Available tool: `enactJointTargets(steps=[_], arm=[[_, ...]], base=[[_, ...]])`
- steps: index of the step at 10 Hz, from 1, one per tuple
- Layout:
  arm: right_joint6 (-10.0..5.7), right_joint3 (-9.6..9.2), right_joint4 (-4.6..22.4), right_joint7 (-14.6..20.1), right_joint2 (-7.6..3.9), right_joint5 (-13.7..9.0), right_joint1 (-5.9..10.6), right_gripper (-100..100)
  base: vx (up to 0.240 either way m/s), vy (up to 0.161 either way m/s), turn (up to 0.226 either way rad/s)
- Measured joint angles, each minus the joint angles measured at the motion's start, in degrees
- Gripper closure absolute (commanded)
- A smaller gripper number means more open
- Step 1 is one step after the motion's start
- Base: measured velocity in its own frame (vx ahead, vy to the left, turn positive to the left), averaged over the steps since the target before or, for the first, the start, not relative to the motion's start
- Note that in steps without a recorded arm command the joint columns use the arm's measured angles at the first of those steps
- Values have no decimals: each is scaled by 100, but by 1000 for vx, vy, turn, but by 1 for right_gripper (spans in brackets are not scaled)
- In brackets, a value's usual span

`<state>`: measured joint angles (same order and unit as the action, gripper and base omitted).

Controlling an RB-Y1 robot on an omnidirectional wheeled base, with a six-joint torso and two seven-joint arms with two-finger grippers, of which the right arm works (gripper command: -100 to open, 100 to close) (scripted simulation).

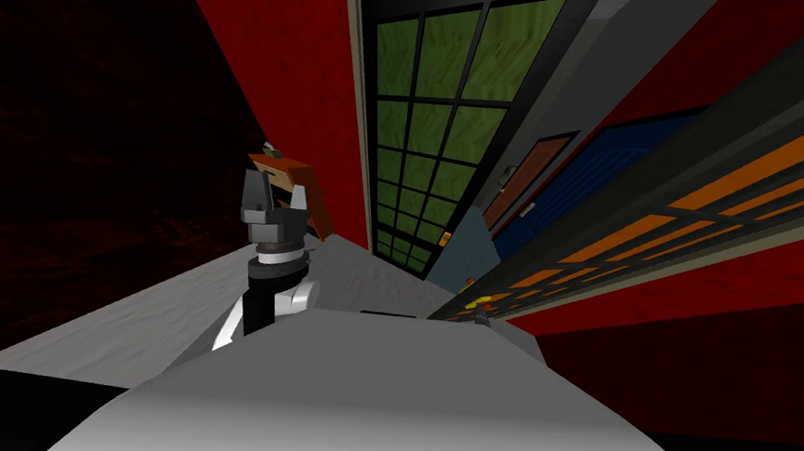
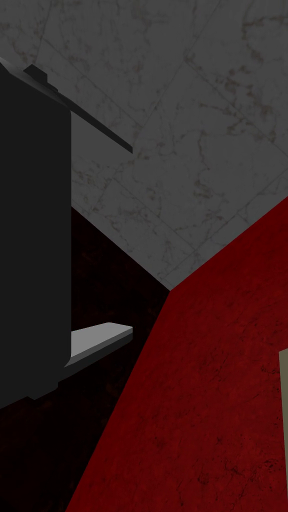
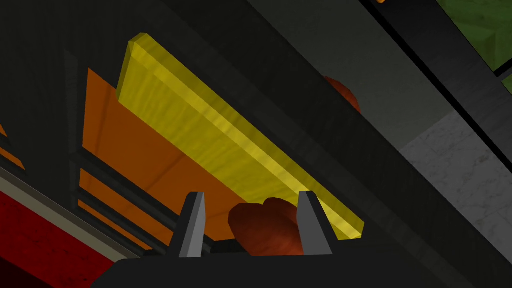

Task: Pull the door open

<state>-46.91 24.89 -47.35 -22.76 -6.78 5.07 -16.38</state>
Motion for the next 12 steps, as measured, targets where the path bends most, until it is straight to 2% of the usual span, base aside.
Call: enactJointTargets(steps=[1, 2, 4, 6, 7, 8, 9, 10, 11, 12], arm=[[-1, -25, 21, 89, -7, -20, 27, 100], [49, -80, -97, 211, 15, -49, -17, 100], [-39, -133, 87, 406, -33, -114, 84, 100], [-10, -225, -26, 595, 2, -161, 48, 100], [-42, -253, 112, 699, -43, -188, 131, 100], [-45, -305, 12, 812, -18, -230, 78, 100], [28, -351, -142, 903, 18, -245, 24, 100], [51, -361, -105, 933, 18, -254, 77, 100], [10, -365, -18, 978, -30, -265, 109, 100], [-9, -368, -49, 1002, -26, -266, 72, 100]], base=[[-48, -31, 58], [-25, -28, 30], [-46, -28, 49], [-41, -47, 53], [-66, -36, 81], [-53, -38, 47], [-19, -11, -6], [-1, 12, 25], [11, 15, -40], [5, 17, -21]])
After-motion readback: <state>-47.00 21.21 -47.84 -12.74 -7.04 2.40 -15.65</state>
